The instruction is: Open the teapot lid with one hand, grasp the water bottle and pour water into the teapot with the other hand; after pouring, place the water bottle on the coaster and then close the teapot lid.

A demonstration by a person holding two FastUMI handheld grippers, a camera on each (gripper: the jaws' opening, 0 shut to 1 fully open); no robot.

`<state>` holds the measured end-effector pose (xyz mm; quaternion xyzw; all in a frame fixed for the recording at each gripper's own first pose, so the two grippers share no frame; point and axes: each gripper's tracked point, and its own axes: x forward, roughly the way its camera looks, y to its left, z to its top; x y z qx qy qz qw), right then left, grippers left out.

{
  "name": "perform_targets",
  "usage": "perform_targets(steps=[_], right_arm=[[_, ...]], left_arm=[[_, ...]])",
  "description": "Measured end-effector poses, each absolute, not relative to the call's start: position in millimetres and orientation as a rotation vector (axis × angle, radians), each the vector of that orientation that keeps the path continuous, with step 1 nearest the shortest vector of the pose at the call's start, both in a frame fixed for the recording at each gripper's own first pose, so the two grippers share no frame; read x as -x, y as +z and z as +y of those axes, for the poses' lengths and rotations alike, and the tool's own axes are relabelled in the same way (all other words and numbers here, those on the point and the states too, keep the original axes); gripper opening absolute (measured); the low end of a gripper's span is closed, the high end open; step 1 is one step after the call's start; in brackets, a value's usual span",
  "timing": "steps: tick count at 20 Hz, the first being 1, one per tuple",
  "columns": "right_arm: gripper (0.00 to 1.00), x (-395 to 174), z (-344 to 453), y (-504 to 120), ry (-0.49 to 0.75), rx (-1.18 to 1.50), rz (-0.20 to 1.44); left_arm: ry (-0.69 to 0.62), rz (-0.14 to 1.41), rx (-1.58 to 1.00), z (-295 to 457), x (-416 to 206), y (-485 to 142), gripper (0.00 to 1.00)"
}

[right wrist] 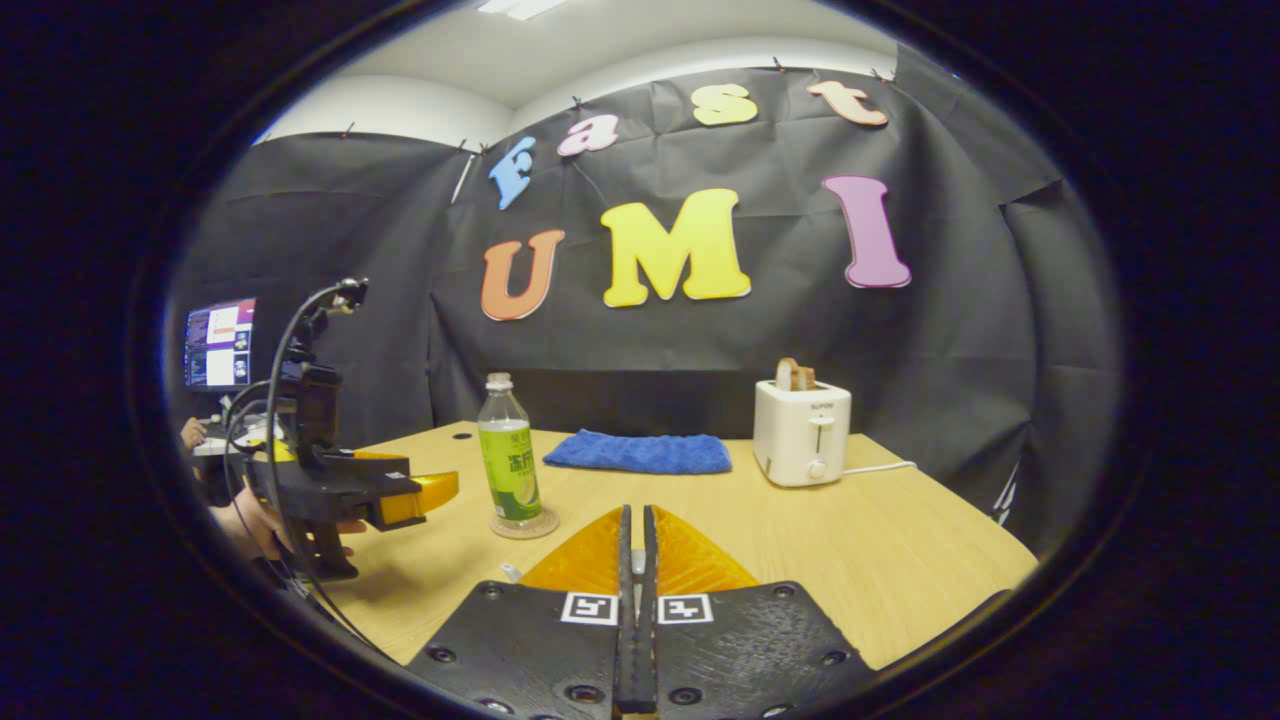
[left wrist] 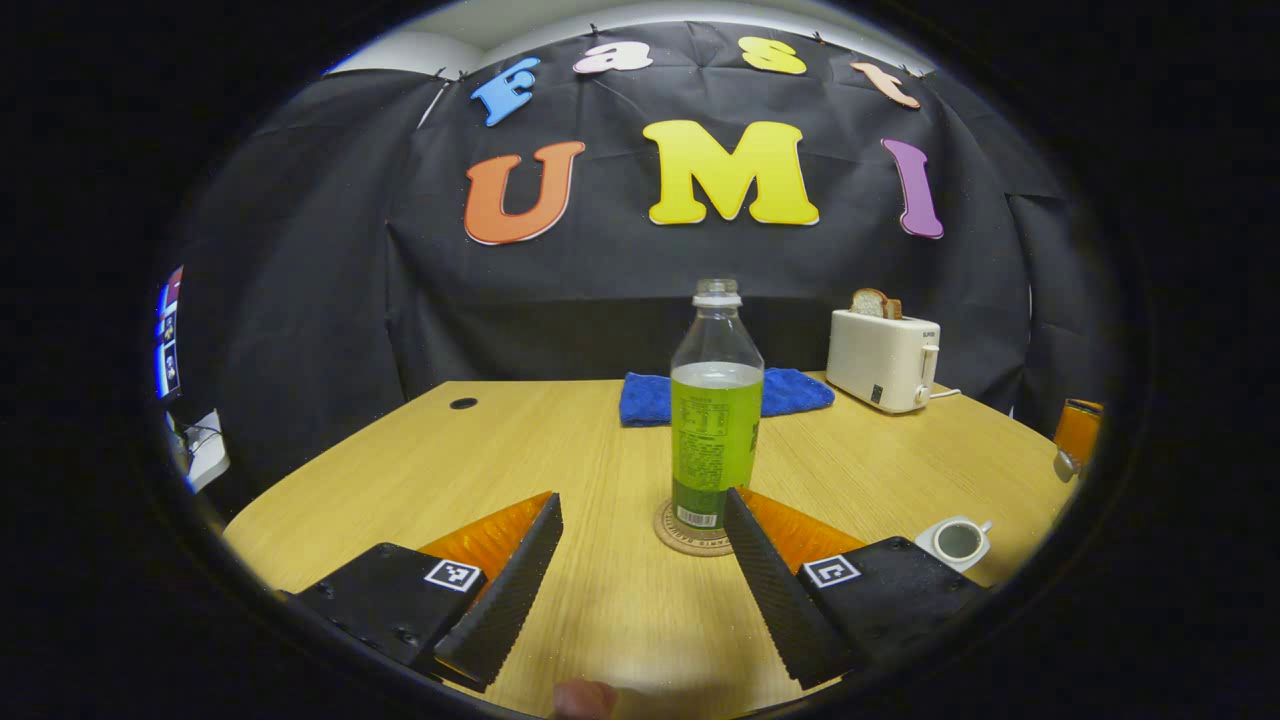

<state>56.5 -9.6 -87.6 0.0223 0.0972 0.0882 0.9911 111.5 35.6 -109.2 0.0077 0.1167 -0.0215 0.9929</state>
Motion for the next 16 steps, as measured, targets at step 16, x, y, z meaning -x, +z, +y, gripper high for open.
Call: perform_targets(steps=[16], right_arm=[[0.00, -96, 52, -144, 0.303, -0.043, 0.280]], left_arm=[[0.087, 0.117, -0.055, 102, -48, -83, 1.00]])
